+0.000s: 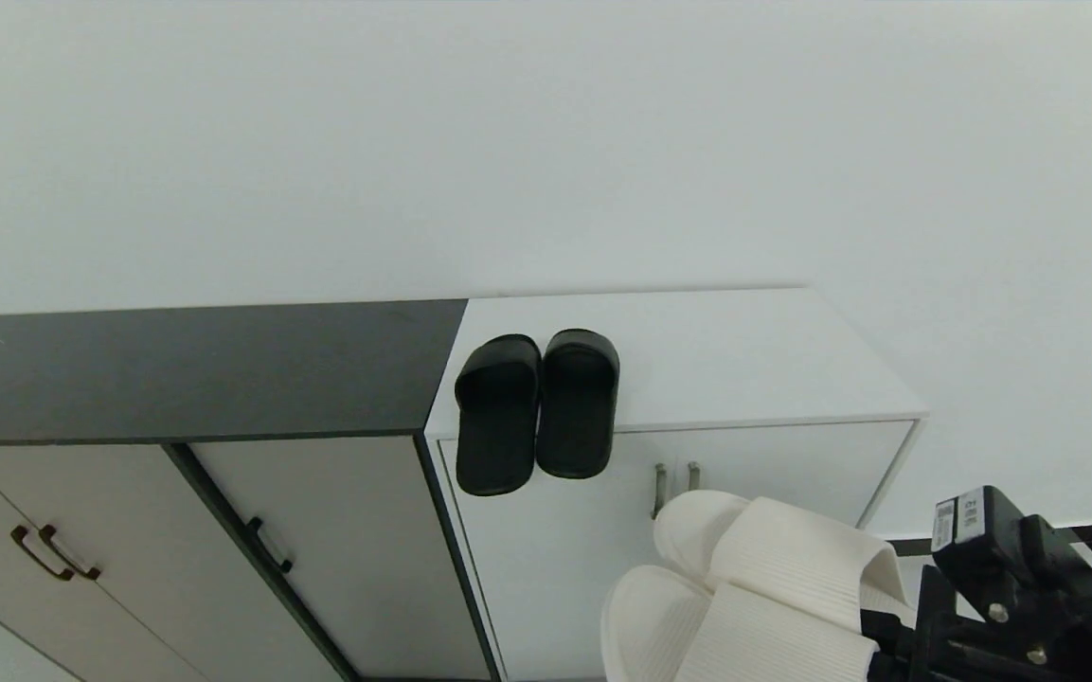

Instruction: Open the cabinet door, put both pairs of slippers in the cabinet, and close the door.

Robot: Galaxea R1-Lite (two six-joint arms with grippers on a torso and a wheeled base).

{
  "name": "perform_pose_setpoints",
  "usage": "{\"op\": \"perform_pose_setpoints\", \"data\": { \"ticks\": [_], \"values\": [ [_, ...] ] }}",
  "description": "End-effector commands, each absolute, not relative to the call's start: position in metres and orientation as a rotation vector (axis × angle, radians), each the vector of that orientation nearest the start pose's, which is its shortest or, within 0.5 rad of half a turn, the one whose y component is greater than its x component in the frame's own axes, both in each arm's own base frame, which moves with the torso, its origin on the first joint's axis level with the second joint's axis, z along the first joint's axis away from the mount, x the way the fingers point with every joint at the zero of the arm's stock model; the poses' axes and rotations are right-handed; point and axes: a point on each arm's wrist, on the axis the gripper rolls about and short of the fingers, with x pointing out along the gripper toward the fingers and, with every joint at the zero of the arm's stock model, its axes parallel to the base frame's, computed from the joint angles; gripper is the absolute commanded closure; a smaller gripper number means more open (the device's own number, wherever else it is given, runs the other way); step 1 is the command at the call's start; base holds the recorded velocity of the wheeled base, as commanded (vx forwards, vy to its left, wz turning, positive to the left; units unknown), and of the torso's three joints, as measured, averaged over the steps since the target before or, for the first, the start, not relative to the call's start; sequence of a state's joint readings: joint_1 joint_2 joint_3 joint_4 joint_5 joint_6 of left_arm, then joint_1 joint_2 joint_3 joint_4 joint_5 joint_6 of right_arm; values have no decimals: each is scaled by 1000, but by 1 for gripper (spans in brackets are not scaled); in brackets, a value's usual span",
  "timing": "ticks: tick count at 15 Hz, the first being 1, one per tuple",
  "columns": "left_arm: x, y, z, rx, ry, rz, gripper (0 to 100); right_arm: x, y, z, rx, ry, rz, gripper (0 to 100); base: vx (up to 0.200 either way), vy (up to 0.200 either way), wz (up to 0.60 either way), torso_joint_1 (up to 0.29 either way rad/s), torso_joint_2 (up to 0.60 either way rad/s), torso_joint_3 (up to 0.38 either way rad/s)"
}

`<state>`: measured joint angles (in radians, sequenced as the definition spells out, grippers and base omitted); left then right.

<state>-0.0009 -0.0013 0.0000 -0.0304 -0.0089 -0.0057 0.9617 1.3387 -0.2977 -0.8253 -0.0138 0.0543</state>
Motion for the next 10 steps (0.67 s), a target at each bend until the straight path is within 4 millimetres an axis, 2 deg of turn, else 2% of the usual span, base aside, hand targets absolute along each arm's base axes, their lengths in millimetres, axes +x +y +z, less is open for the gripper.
{"op": "perform_pose_setpoints", "data": {
  "ticks": [1, 10],
  "values": [
    [-23, 0, 79, -6, -31, -9, 100, 106, 151, 157, -62, 219, 941, 100, 0, 200, 0, 7, 2, 7],
    [-23, 0, 79, -6, -31, -11, 100, 104, 150, 152, -107, 217, 944, 100, 0, 200, 0, 2, 4, 1]
  ]
}}
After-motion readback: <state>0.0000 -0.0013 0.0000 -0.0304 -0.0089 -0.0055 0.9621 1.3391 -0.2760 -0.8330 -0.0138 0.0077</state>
